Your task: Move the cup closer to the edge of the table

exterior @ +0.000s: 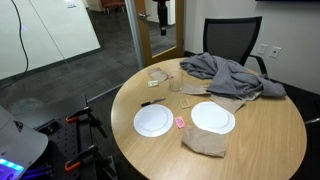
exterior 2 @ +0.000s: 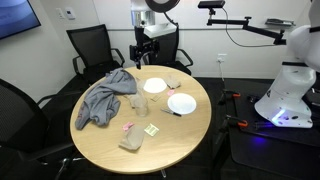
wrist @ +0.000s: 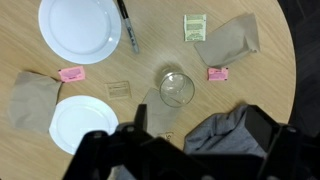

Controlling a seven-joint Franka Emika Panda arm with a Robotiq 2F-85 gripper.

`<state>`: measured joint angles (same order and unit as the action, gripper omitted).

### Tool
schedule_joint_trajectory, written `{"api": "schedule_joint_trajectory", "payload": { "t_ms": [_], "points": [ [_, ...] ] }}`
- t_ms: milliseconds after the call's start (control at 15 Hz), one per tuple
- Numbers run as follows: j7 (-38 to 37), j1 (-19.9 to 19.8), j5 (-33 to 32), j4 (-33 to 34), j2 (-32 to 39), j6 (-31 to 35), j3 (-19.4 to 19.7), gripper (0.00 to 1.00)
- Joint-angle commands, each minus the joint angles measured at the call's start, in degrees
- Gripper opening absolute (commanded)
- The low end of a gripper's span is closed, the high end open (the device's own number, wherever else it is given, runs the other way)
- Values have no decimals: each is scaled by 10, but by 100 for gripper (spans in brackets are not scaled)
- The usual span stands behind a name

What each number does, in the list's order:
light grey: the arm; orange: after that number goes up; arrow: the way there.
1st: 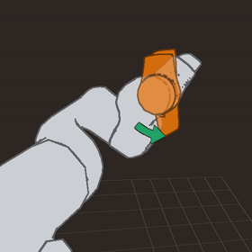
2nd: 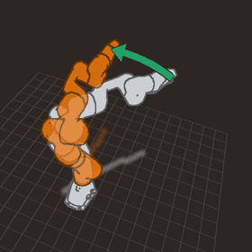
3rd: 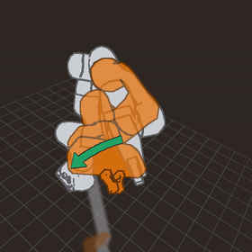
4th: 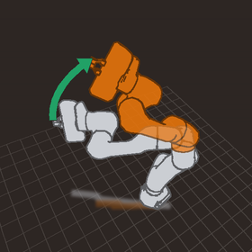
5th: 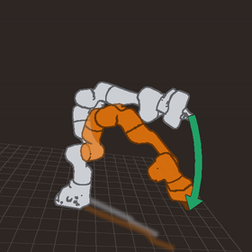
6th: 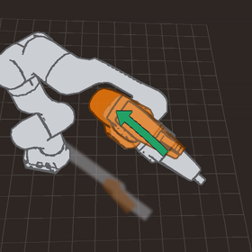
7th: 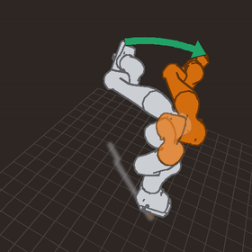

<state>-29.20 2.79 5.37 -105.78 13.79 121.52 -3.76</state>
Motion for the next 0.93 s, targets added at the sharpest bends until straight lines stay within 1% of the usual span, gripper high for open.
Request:
{"api": "schedule_joint_trajectory", "payload": {
  "t_ms": [0, 333, 600, 867],
  "points": [
    [47, -1, 35, 8, 31, 32, 11, 100],
    [67, 1, 36, 0, 69, 67, 21, 100],
    [48, 6, 27, -9, 99, 111, 34, 100],
    [34, 15, 18, -21, 125, 174, 47, 100]
  ]
}}
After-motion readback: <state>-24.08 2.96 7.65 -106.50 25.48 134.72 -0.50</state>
